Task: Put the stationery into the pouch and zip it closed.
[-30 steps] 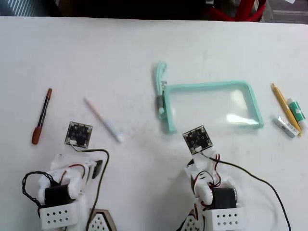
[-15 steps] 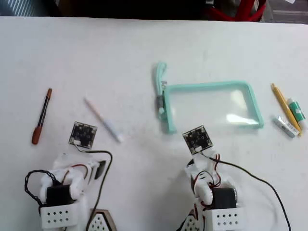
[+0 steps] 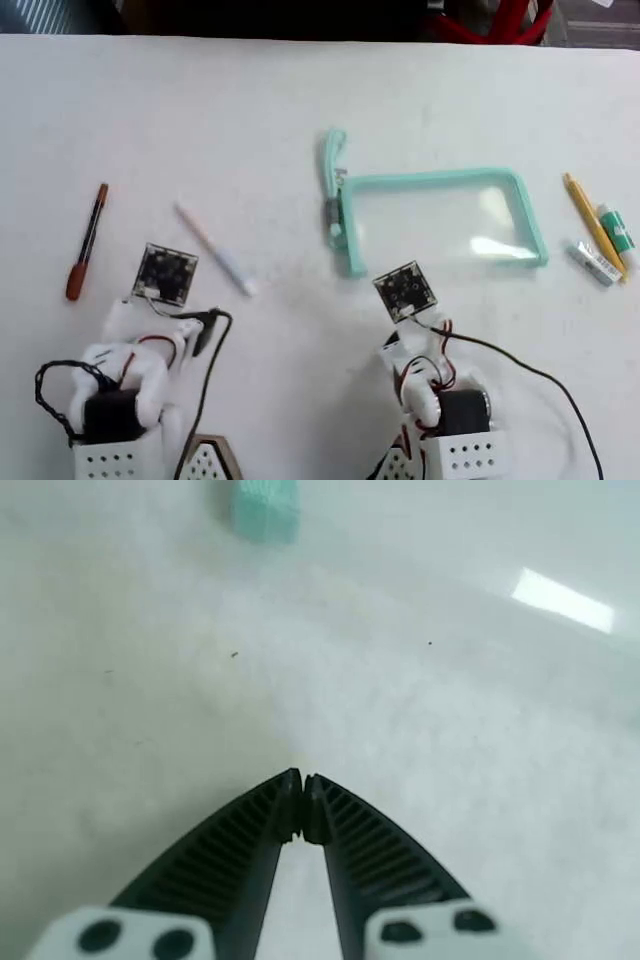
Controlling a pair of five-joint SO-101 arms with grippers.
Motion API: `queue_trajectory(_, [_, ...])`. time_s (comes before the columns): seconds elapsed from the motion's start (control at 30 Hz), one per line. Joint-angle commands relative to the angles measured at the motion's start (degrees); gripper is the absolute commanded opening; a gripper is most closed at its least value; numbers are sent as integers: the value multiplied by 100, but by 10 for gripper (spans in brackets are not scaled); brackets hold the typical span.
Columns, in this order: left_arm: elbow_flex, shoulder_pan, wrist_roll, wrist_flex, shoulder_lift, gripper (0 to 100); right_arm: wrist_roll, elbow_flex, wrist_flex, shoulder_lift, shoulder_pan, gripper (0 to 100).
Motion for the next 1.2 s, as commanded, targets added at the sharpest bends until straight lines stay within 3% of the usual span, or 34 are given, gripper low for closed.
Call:
queue_trajectory(0.0, [-1231, 418, 360, 202, 22, 304, 26, 53, 4, -31, -40, 18])
queue_trajectory(0.07, [-2127, 505, 932, 589, 22, 304, 44, 53, 4, -31, -40, 18])
queue_trajectory(0.17, [-2945, 813, 1486, 484, 31, 302, 35, 53, 4, -31, -40, 18])
queue_trajectory(0.27, [-2769, 1385, 1565, 141, 48, 302, 44, 53, 4, -31, -40, 18])
queue_trajectory(0.4, [-1837, 1815, 1565, 299, 31, 307, 44, 53, -40, -40, -31, 18])
queue_trajectory(0.53, [-1389, 1815, 1582, 70, 31, 365, 44, -343, -734, -110, 664, 18])
queue_trajectory(0.67, [-958, 1771, 1705, -844, 22, 413, 53, -888, -1341, -119, 1156, 26])
queue_trajectory(0.9, [-905, 822, 1679, -870, 22, 276, 53, -870, -1235, -119, 1024, 289])
queue_trajectory(1.03, [-668, 488, 1732, -1213, 22, 271, 9, -1565, -1393, -101, 998, 228])
queue_trajectory(1.17, [-264, 470, 1837, -1618, 22, 271, 9, -2945, -391, -22, 470, 173])
